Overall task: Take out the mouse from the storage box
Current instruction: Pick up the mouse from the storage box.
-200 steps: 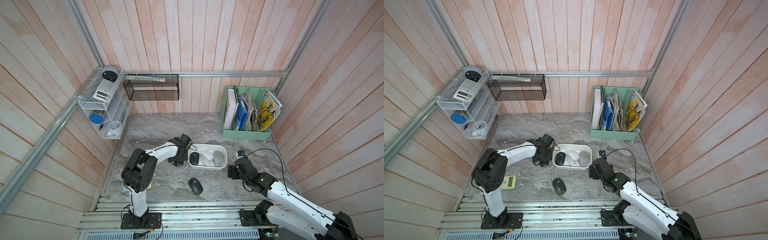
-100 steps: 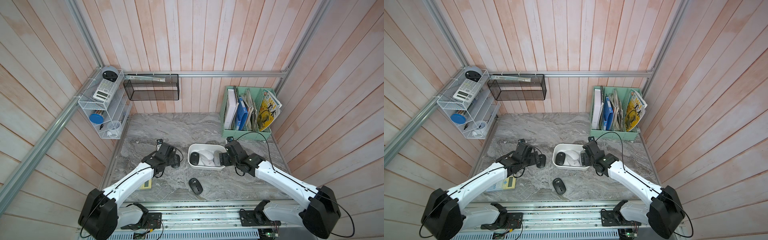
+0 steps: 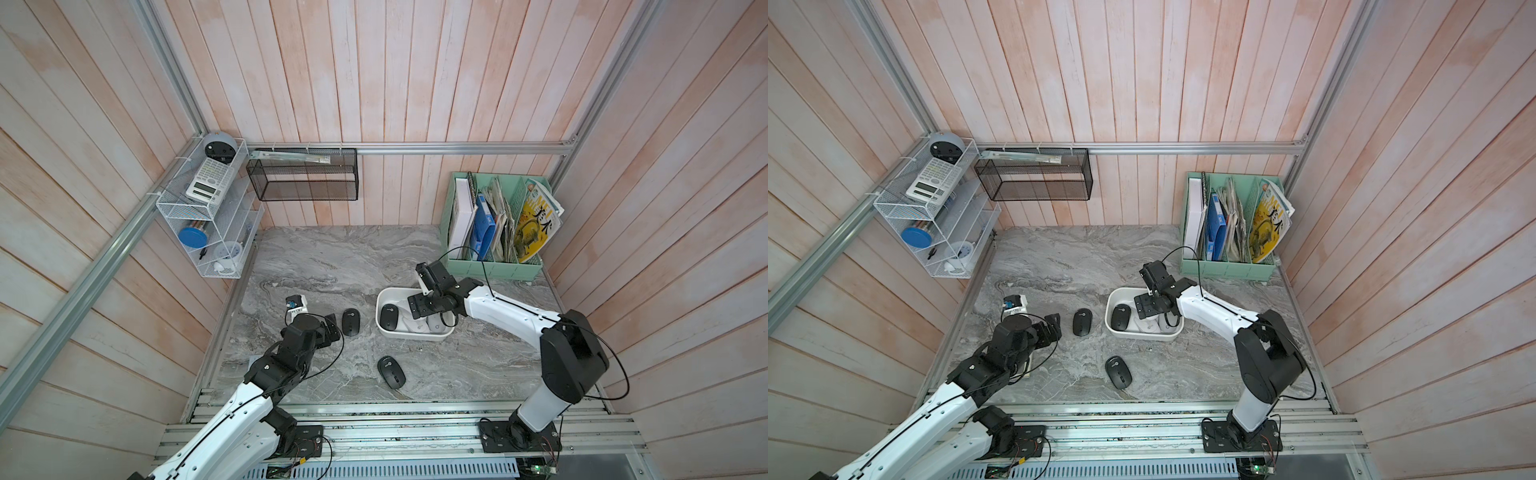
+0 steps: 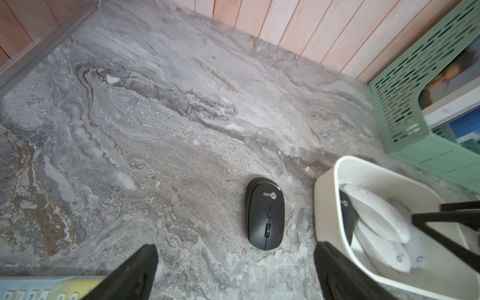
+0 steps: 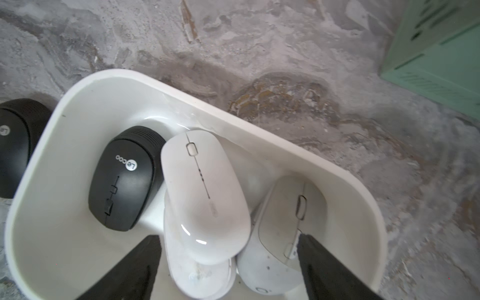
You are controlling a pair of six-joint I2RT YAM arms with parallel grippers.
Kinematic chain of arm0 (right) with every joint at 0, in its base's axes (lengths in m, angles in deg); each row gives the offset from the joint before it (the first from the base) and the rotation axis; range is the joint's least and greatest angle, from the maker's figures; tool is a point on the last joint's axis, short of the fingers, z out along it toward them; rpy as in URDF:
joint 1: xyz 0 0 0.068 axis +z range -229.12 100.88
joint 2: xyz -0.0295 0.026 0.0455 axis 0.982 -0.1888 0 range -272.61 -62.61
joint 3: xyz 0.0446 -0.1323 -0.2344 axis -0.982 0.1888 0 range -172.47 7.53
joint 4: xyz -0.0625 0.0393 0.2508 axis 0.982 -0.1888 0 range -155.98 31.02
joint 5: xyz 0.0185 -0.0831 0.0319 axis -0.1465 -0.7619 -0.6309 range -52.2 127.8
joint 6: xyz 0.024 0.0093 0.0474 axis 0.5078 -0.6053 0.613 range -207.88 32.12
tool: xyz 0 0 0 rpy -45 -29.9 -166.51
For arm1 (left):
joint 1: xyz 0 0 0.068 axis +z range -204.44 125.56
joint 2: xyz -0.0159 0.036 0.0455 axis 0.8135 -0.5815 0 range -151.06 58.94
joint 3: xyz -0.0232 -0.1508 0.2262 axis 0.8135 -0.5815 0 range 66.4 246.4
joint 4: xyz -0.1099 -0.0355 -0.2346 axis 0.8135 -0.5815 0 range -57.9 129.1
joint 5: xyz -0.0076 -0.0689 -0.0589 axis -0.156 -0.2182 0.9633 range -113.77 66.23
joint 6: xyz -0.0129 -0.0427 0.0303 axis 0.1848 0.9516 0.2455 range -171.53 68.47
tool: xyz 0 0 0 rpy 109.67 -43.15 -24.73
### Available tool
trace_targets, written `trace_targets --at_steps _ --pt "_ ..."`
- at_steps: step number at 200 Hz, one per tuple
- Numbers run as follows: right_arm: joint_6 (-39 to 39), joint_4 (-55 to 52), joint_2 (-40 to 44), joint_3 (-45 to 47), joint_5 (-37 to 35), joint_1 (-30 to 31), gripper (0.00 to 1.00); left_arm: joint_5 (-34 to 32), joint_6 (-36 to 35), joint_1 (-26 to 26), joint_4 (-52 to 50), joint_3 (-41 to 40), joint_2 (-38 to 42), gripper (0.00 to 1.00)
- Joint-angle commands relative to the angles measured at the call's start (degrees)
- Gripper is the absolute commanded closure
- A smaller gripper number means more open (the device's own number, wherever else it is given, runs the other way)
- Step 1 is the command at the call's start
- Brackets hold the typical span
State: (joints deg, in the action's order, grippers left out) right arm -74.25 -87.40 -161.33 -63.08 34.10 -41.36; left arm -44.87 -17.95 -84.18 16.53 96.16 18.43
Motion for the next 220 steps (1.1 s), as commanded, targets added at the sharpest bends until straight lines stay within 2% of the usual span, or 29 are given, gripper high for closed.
trace_targets --at_steps 1,31,146,184,220 --pt "-4.93 -5.43 -3.54 -4.11 6.98 -0.46 0.12 -3.0 -1.0 0.18 0.3 -1.36 2.42 0.0" --pt "-5.89 -6.2 -6.71 -6.6 7.49 -0.49 0.15 -6.7 -0.44 0.2 -2.6 0.21 0.98 0.0" --pt "-7.37 -7.12 -14.72 -10.02 6.91 -1.04 0.12 -6.32 -0.49 0.13 -1.69 -0.01 -0.33 0.0" --pt "-6.47 -7.26 -15.98 -11.34 8.6 -0.98 0.26 -6.32 -0.57 0.15 -1.33 -0.14 -0.86 0.0" --pt "-6.24 -7.76 -14.78 -11.22 6.49 -0.34 0.35 -6.49 -0.58 0.12 -1.24 0.11 -1.81 0.0"
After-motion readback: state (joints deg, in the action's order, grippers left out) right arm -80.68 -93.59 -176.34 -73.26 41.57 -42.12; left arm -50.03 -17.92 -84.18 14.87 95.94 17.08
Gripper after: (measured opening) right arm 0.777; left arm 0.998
